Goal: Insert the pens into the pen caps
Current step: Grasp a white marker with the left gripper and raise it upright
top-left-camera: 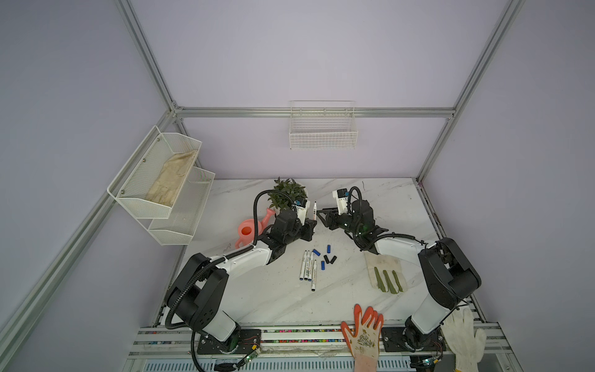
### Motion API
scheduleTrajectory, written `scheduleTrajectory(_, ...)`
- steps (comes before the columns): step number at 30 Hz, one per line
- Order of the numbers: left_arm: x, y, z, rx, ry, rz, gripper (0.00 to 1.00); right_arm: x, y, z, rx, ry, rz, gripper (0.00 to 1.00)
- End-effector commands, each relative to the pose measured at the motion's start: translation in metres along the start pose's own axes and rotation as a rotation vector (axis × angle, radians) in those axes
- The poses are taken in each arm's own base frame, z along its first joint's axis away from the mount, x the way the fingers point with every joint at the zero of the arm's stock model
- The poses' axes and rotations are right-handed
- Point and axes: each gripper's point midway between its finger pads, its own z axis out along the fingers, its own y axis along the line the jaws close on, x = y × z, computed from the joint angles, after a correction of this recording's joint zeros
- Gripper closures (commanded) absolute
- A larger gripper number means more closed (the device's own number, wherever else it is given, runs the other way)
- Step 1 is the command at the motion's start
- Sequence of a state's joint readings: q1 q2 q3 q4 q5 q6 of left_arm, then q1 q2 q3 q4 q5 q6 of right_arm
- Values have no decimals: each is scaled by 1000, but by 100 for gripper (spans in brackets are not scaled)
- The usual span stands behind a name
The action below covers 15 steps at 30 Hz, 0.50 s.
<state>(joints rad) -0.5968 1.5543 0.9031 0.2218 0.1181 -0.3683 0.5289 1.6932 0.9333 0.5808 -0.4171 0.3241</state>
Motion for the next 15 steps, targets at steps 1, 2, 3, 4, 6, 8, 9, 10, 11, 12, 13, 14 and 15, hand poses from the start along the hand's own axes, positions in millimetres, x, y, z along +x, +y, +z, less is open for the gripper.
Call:
scheduleTrajectory(1,10,2,3,-2,-1,-16,100,-21,25,-10,-60,-50,-58,55)
scheduleTrajectory(2,10,3,3,-4,2,-17,100,-25,26,-13,-51,-63,-69,55)
scheduleTrajectory(3,12,4,3,-8,6,-20,100,-28,27,-16,-48,-71,-80,55)
scheduleTrajectory(4,13,4,3,-10,6,-24,100,-30,29,-17,-48,-74,-87,55)
scheduleTrajectory(6,13,6,3,-17,3,-25,100,-36,30,-20,-39,-81,-96,55)
scheduleTrajectory(8,14,6,2,-17,6,-26,100,-40,32,-22,-39,-88,-100,55)
scheduleTrajectory(9,13,5,2,-14,5,-21,100,-41,34,-22,-43,-89,-99,55)
scheduleTrajectory(10,13,4,2,-9,5,-17,100,-41,35,-21,-47,-83,-94,55)
scheduleTrajectory(11,12,3,1,-7,3,-16,100,-41,35,-18,-51,-73,-90,55)
scheduleTrajectory(12,12,3,1,-6,1,-16,100,-40,34,-16,-51,-65,-85,55)
scheduleTrajectory(13,11,2,0,-3,-1,-15,100,-38,33,-14,-51,-60,-82,55)
scheduleTrajectory(14,11,2,0,-1,-3,-12,100,-38,32,-12,-51,-60,-80,56)
scheduleTrajectory(15,10,1,-1,0,-4,-10,100,-36,31,-9,-52,-57,-73,56)
